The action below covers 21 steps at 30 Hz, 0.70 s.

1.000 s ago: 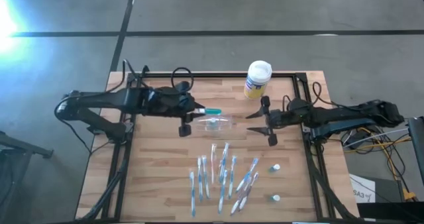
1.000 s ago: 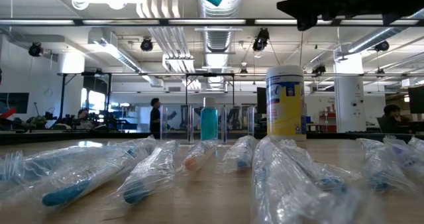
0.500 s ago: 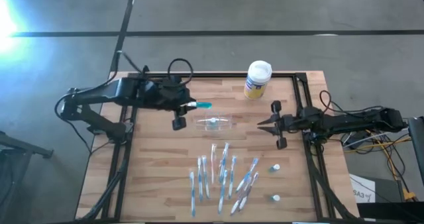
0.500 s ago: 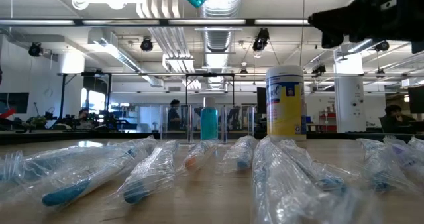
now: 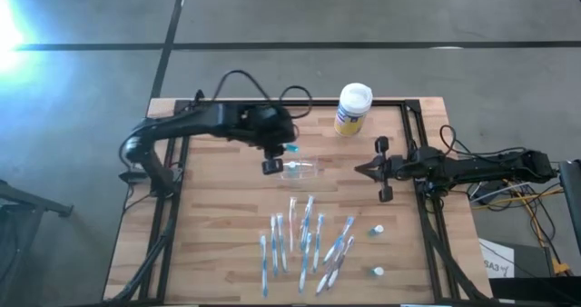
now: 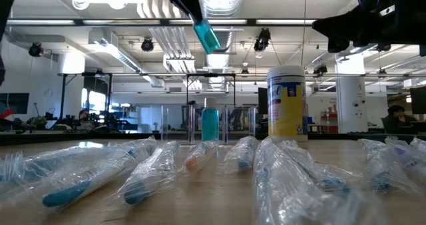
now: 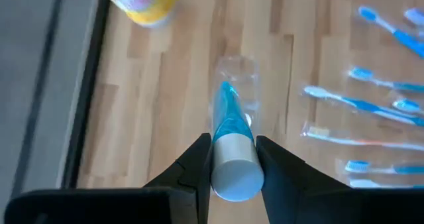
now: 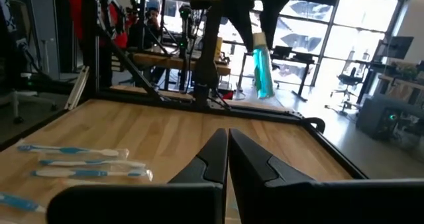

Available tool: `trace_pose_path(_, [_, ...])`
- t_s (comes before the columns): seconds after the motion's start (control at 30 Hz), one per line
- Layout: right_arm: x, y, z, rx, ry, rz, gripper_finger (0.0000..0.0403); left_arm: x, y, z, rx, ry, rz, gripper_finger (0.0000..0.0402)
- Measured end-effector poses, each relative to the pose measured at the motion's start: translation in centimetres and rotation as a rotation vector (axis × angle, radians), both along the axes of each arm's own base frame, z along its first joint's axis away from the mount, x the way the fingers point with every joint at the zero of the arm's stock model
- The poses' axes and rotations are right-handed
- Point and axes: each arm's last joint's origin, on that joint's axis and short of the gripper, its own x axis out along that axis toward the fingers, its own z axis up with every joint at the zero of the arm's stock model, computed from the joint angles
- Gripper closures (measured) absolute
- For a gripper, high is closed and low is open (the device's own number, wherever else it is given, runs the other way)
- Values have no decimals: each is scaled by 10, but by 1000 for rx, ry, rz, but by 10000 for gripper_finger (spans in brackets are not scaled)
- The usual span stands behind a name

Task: Pick & Place toothbrushing station
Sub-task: Put the blue mouthwash into the transparent organizer

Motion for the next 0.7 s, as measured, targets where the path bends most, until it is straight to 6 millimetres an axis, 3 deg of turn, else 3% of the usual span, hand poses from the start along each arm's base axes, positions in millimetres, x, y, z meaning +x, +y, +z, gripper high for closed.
trace_pose_path(0.4, [0,0,-2,8,6,1,394,48,11,-41,-35,228,-13,305])
trace_pose_path(0.7, [0,0,-2,8,10,1,394,62,14,-65,-66,302,-39,305])
